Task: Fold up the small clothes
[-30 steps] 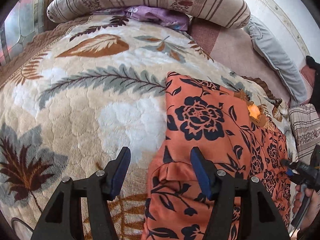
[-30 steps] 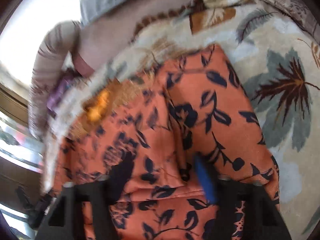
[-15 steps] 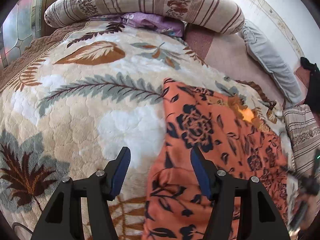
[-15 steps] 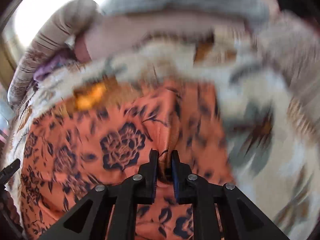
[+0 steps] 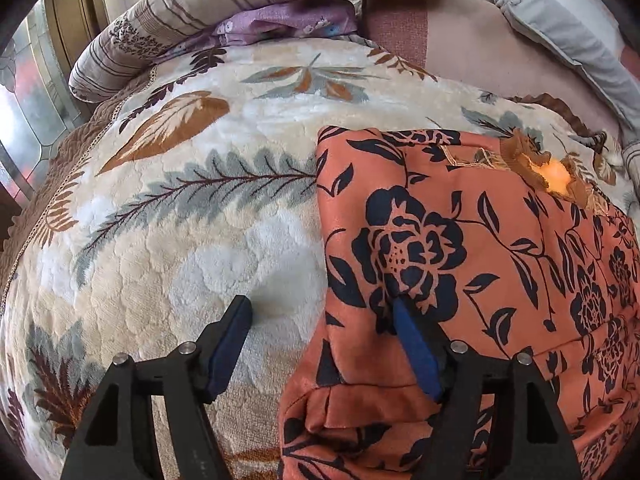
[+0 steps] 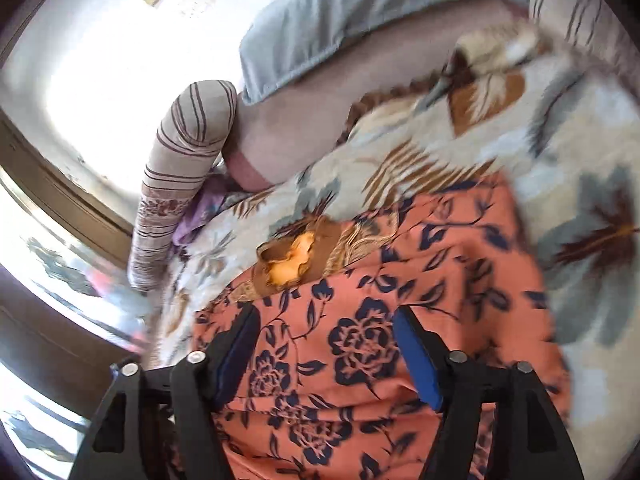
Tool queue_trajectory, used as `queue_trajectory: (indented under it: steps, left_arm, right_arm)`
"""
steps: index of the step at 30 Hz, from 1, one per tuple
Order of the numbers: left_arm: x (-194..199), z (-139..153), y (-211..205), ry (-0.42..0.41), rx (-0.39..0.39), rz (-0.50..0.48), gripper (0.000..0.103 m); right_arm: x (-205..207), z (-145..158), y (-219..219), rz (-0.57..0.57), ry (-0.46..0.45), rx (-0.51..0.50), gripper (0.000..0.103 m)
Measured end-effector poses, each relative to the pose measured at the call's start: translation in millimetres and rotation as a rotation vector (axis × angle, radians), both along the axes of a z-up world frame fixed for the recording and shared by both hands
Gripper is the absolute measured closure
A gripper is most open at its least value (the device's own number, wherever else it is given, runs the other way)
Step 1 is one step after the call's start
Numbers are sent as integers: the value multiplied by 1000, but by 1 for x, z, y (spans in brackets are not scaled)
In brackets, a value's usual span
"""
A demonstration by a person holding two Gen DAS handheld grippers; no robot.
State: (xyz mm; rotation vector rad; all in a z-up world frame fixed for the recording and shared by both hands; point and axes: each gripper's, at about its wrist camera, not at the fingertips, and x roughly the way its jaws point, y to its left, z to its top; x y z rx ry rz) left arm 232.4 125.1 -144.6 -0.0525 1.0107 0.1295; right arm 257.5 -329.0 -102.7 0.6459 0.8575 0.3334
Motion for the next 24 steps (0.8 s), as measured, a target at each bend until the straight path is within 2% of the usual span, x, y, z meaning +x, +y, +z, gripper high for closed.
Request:
queue_trajectory:
  steps: [1,2,3,4,5,6,7,8,10,11,12,13,14,15,16,19,20,21,22,23,24]
  left_arm:
    - [0,0,1,3,-1,0,27]
    - [0,0,1,5,-5,-2,26]
    - [-1,0,1,4,-5,-5,26]
    - [-1,-1,1,-1,-3,-11,26]
    - [-2,-2,1,-9,3,-14,23]
    - [0,-2,1,-15,14,-13,21]
    - [-2,-3,2,-20,21,-10,17]
    - [-2,-3,3,-25,21,-6,16]
    - [-2,-4,5,-27,10,-2,15]
    - [-1,-4,5,-27,9,-2,14]
    - [-1,-3,5,-28,8,-4,14]
    - [-2,-3,5,-30,7,-5,14]
    - [-3,-3,6,-29,2,-6,14]
    - [-3,-3,7,-31,-6,-6,14]
    - [-3,-3,8,-32,-14,-6,15]
    - [-3,-2,9,-28,-22,3,15]
    - [-4,-1,10,-23,-29,10,15]
    - [-5,1,12,-14,-41,22,15]
    - [-8,5,14,-9,-62,33,15]
    - [-12,10,16,-15,-79,38,16]
    - [-17,16,18,-31,-89,39,15]
  right_arm:
    - [16,-20,-2,20,66,30,24]
    - [27,-40,-11,-40,138,-1,27]
    - [28,-54,-26,-121,169,6,32]
    - [25,-54,-35,-160,136,67,32]
    - [21,-46,-38,-194,99,54,30]
    - [18,-36,-33,-210,64,-4,28]
    - [16,-27,-28,-201,31,-50,28]
    - [14,-20,-21,-156,6,-51,28]
    - [23,-16,-2,12,-11,-20,26]
    - [29,-22,5,72,3,-78,26]
    - [35,-35,-1,21,67,-170,26]
    - [33,-51,-15,-44,116,-139,30]
    - [28,-55,-32,-101,110,-7,30]
    - [22,-49,-35,-137,96,17,30]
    - [13,-36,-30,-142,65,-8,28]
    - [-4,-23,-4,14,-1,88,27]
    - [-5,-29,7,76,-2,54,27]
    - [-1,-41,14,78,34,-21,27]
    - [2,-63,5,24,136,-66,31]
    - [-1,-69,-4,-13,135,-1,32]
    - [-6,-61,-8,-33,116,25,32]
